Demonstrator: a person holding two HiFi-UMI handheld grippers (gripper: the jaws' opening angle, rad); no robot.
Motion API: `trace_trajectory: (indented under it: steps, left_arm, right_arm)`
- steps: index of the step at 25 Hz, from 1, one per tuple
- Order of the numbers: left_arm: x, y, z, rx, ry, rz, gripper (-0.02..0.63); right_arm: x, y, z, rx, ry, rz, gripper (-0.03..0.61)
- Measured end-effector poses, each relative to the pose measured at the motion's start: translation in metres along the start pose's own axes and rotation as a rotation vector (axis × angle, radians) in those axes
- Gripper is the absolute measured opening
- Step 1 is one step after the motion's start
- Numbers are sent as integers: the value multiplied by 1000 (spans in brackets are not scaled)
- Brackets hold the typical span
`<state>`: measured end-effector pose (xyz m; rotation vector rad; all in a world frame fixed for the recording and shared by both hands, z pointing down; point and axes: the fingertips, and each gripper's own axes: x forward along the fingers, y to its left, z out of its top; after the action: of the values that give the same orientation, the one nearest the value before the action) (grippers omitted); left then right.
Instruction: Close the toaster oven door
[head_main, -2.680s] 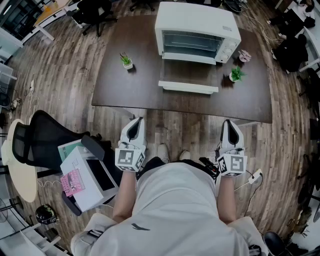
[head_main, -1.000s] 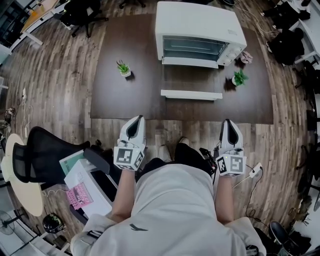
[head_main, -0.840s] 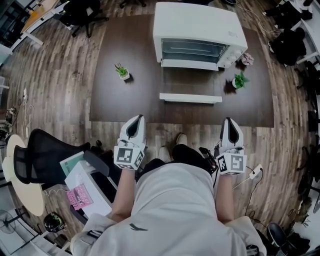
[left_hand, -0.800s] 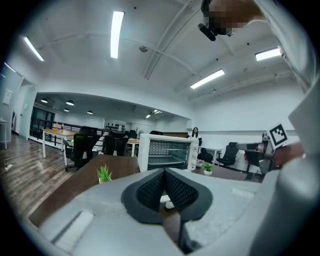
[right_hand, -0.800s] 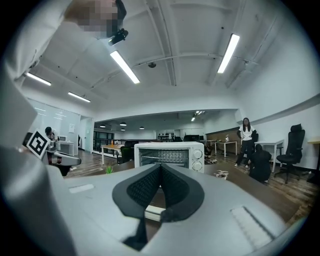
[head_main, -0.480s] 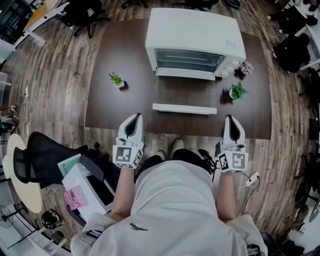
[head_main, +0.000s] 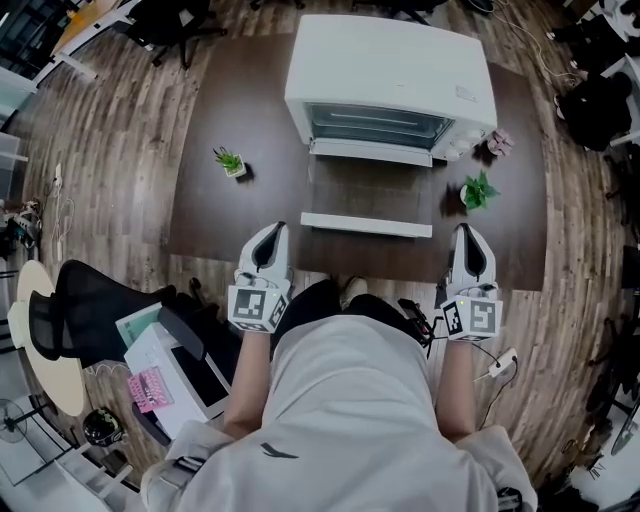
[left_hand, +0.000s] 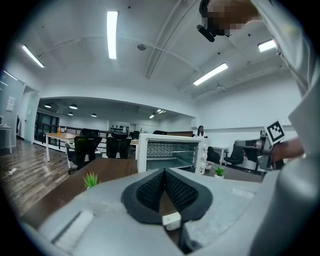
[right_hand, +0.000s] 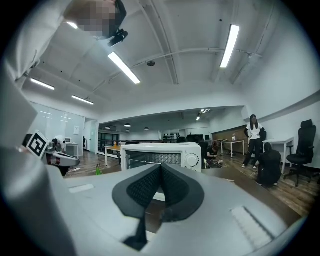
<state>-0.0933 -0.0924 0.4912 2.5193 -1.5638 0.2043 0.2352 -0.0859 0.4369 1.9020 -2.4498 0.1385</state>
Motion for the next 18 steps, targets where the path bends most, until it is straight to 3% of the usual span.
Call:
trace_trajectory:
  steps: [11, 18]
  left_arm:
    - [24, 19, 5, 22, 0, -31, 2]
    - [36, 21, -43, -3, 91, -54, 2]
  right_arm:
    - [19, 2, 1, 14, -9, -37, 2]
    - [20, 1, -4, 26, -4, -50, 2]
